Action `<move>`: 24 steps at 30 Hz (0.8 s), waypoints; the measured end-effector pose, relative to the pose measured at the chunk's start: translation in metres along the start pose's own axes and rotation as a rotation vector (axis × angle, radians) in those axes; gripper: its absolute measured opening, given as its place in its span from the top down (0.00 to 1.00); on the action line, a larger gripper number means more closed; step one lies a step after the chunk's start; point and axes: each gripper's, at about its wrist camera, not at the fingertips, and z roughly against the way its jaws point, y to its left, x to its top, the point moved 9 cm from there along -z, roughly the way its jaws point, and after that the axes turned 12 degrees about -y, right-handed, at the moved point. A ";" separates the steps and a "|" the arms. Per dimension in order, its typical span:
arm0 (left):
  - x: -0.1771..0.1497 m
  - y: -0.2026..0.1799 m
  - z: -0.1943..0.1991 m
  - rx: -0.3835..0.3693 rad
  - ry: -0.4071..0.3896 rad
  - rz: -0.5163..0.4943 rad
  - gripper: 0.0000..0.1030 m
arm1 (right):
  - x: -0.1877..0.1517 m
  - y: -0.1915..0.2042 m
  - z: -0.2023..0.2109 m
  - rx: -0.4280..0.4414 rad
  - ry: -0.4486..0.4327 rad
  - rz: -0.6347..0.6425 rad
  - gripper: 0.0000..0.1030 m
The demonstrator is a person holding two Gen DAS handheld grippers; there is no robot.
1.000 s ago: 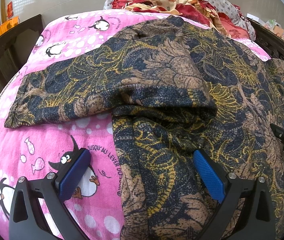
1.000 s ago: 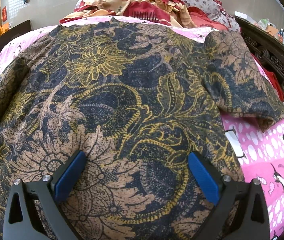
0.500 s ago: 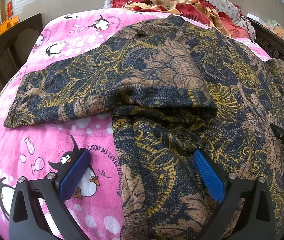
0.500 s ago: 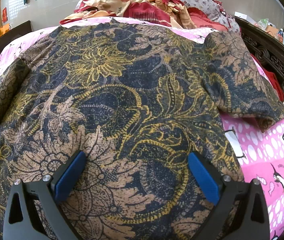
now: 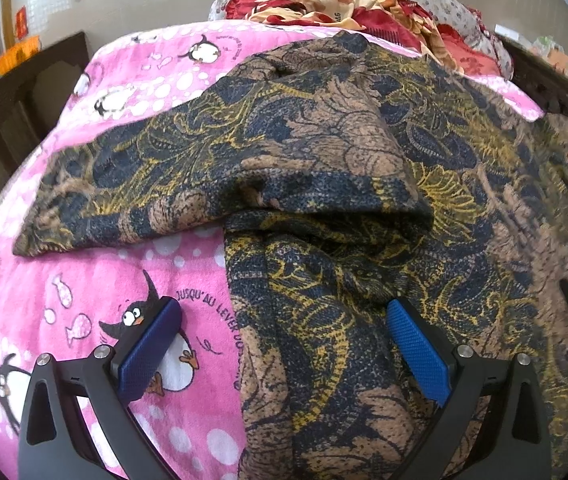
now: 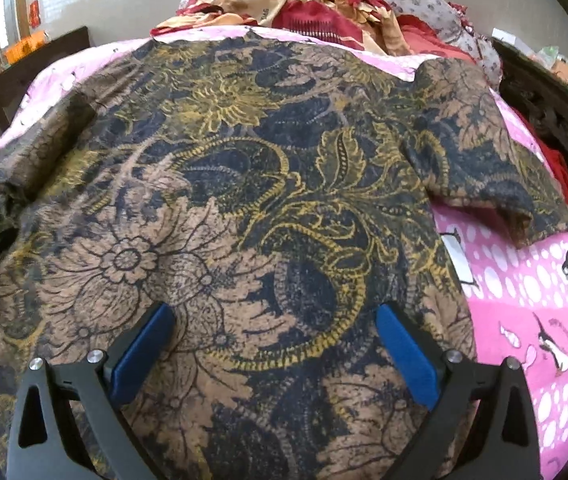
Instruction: Fold small clothes
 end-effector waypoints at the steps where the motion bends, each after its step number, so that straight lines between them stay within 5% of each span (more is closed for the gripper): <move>1: 0.001 0.002 0.001 -0.023 0.002 0.019 0.16 | 0.000 0.001 -0.002 -0.013 0.002 0.007 0.00; 4: 0.004 0.013 0.011 -0.142 -0.004 0.119 0.16 | 0.001 0.000 -0.004 -0.017 -0.001 -0.003 0.00; 6: 0.007 0.032 0.020 -0.295 -0.005 0.290 0.16 | 0.002 -0.001 -0.004 -0.006 -0.004 -0.014 0.00; 8: 0.009 0.052 0.028 -0.377 0.016 0.418 0.27 | 0.002 -0.002 -0.005 -0.005 -0.005 -0.015 0.00; 13: 0.026 0.143 0.053 -0.308 -0.126 0.639 0.25 | 0.002 -0.002 -0.005 -0.006 -0.006 -0.016 0.00; 15: 0.017 0.174 0.037 -0.267 -0.081 0.727 0.26 | 0.002 -0.001 -0.005 -0.007 -0.006 -0.017 0.00; 17: 0.016 0.178 0.030 -0.301 -0.077 0.759 0.26 | 0.002 -0.001 -0.005 -0.008 -0.006 -0.016 0.00; 19: 0.023 0.177 0.025 -0.287 -0.067 0.753 0.17 | 0.002 -0.001 -0.005 -0.009 -0.006 -0.015 0.00; 24: 0.050 0.190 0.003 -0.237 -0.096 0.835 0.17 | 0.002 -0.001 -0.005 -0.008 -0.006 -0.015 0.00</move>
